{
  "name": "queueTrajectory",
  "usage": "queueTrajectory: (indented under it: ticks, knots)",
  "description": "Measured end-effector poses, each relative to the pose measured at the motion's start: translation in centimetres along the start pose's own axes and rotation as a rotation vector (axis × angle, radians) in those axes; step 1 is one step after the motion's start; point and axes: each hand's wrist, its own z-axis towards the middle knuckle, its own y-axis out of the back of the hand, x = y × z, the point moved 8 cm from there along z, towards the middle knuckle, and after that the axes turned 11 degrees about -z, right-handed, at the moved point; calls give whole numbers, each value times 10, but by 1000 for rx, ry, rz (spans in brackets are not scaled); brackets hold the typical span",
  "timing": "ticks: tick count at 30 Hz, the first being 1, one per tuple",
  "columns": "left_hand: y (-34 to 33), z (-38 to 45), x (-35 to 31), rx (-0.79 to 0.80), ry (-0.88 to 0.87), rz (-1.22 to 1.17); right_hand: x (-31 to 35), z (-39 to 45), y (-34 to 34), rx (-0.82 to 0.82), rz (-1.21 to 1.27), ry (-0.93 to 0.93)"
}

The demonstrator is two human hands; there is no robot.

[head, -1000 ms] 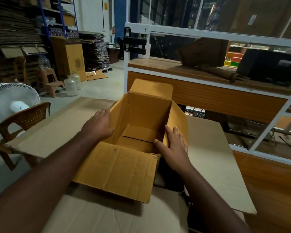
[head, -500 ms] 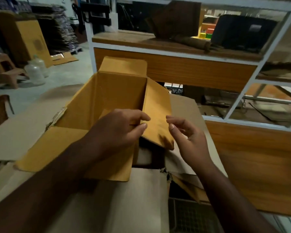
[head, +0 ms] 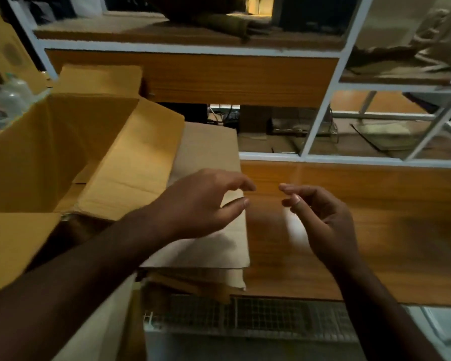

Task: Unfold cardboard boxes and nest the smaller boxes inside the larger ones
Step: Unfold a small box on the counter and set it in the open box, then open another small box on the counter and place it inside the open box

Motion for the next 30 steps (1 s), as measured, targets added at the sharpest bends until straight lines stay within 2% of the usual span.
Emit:
queueTrajectory:
  ticks: [5, 9, 13, 18, 24, 30]
  knots:
    - [-76, 102, -56, 109, -70, 5, -73, 2, 91, -78, 40, -66]
    - [-149, 168, -78, 176, -103, -70, -121, -1, 137, 28, -164, -102]
    - [-228, 210, -67, 215, -46, -212, -164, -8, 179, 46, -196, -188]
    - [-318, 258, -63, 293, -7, -354, -219, -21, 236, -37, -202, -368]
    - [-381, 327, -125, 399, -109, -447, -263, -44, 328, -278, -187, -542]
    - [-442, 387, -179, 398, -43, -622, -324, -51, 418, -481, -165, -628]
